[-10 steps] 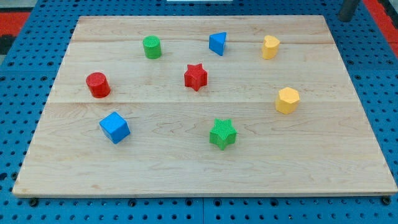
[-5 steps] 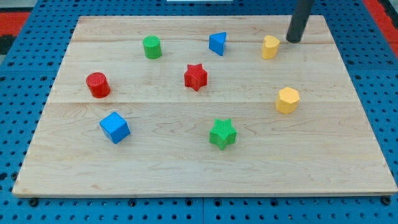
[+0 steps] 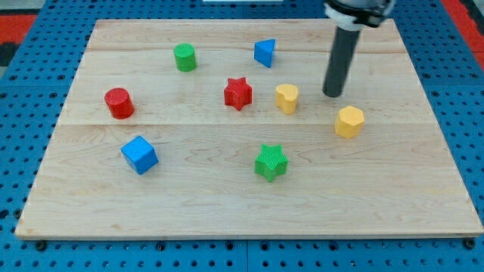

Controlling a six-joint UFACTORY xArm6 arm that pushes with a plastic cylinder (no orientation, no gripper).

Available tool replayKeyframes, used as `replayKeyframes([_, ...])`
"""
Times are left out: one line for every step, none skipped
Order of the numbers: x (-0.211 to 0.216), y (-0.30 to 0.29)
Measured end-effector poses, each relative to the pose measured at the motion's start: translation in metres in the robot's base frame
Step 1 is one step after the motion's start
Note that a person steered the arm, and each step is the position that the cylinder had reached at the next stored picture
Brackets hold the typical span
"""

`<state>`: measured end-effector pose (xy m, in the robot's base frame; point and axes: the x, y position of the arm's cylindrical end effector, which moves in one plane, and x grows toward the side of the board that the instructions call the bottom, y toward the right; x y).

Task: Slide the yellow heart to the right of the red star

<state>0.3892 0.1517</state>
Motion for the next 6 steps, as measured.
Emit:
replayKeyframes([0.007,-0.073])
replayKeyframes([0.023,-0.106])
replayKeyframes([0.022,-0.090])
replayKeyframes([0.046,-0.076])
replayKeyframes([0.068,-0.111])
replayKeyframes([0.042,-0.144])
